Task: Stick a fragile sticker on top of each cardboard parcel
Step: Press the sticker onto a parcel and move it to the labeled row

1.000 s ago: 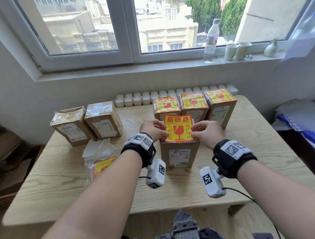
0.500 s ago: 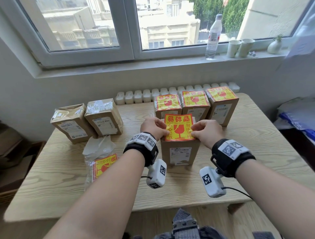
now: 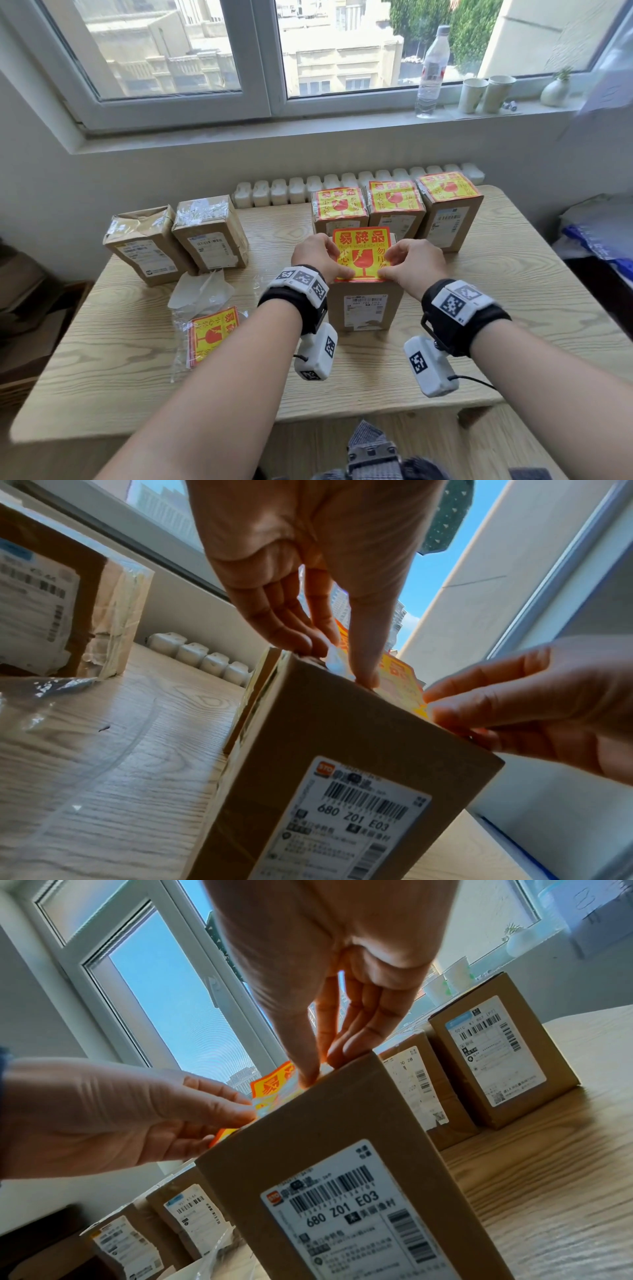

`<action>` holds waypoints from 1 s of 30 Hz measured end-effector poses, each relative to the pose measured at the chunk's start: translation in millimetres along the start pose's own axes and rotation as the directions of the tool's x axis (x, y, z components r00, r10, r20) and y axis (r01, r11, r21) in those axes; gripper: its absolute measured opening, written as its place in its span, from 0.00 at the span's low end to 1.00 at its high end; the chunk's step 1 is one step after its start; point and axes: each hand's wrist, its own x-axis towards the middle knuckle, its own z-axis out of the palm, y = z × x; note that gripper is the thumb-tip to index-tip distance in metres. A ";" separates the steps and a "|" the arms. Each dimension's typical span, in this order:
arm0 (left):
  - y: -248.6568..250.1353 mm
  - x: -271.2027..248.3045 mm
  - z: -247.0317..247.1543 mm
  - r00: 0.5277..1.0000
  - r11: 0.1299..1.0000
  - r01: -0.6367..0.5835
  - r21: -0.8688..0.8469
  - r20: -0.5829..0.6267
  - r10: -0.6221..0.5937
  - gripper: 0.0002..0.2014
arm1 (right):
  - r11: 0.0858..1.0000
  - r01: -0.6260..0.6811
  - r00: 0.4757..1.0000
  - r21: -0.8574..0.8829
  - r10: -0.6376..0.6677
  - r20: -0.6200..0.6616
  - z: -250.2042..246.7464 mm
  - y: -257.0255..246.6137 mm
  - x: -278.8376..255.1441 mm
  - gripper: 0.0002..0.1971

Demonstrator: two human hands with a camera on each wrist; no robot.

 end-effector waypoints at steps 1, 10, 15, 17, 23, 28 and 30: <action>1.1 -0.4 0.7 1.000 1.000 -0.007 0.021 -0.001 0.007 0.21 | 1.000 0.004 1.000 -0.016 -0.004 0.008 0.2 -0.9 -0.5 0.16; 2.3 -1.1 -1.0 0.999 0.993 -0.034 0.111 0.033 0.031 0.24 | 0.989 0.041 0.999 -0.141 -0.036 0.033 2.2 -4.9 -3.3 0.20; -12.2 0.4 -8.2 0.997 0.992 0.038 0.120 0.066 -0.047 0.27 | 0.979 -0.027 0.998 -0.203 0.036 0.041 -0.3 6.9 -0.5 0.22; -19.4 2.7 -13.5 0.992 0.992 0.068 0.110 0.100 -0.079 0.26 | 0.987 -0.086 0.994 -0.134 0.094 0.057 -5.1 16.3 2.5 0.23; -21.9 15.2 -24.8 1.000 1.000 -0.002 -0.013 0.009 0.002 0.23 | 0.995 0.054 0.995 -0.084 -0.061 -0.077 -10.1 21.0 10.1 0.12; 0.8 21.7 -4.7 0.977 0.964 -0.210 0.162 0.076 0.200 0.25 | 0.869 0.354 0.935 -0.345 -0.331 0.124 2.5 1.7 15.3 0.24; 6.6 22.9 1.5 0.971 0.953 -0.236 0.188 0.023 0.236 0.26 | 0.800 0.413 0.911 -0.435 -0.351 0.219 9.4 0.2 19.6 0.27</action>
